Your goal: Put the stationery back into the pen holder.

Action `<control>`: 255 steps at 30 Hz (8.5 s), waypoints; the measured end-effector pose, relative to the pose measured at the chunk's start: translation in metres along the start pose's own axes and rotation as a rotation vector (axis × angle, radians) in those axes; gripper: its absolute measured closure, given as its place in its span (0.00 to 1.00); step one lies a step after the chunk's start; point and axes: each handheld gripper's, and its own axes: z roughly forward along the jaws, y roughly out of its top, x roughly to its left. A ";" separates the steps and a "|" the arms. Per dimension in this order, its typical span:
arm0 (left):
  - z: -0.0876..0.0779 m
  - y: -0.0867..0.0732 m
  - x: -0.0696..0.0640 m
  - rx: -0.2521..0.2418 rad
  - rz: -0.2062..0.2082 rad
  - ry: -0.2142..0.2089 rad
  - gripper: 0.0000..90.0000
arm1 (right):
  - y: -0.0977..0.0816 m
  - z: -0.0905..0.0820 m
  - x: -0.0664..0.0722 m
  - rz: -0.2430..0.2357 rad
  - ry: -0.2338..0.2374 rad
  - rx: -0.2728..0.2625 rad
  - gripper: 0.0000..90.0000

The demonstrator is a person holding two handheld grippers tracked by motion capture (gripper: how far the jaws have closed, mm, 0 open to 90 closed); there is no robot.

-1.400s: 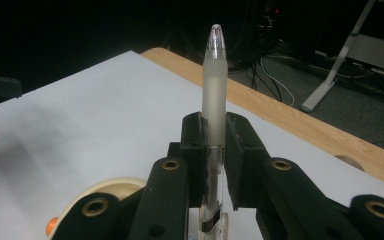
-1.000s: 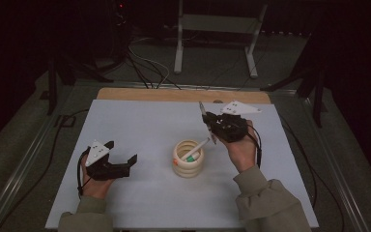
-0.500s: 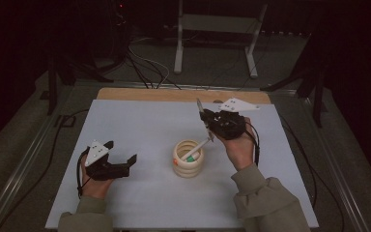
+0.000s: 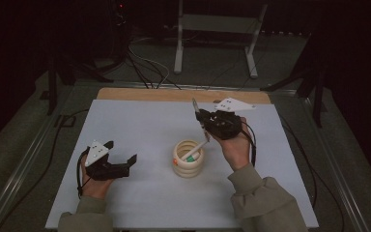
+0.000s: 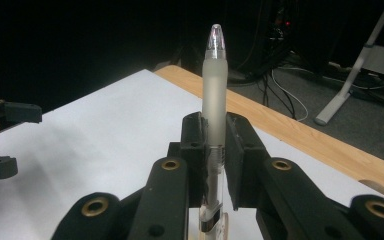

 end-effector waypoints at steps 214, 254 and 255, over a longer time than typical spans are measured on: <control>-0.001 0.000 0.002 0.001 -0.002 0.001 0.00 | -0.055 0.025 0.027 -0.006 0.089 0.125 0.02; -0.012 0.003 0.012 -0.020 -0.021 0.035 0.00 | -0.076 -0.026 -0.042 0.076 -0.075 0.082 0.00; -0.013 0.003 0.012 -0.022 -0.022 0.035 0.00 | -0.077 -0.027 -0.043 0.074 -0.080 0.082 0.00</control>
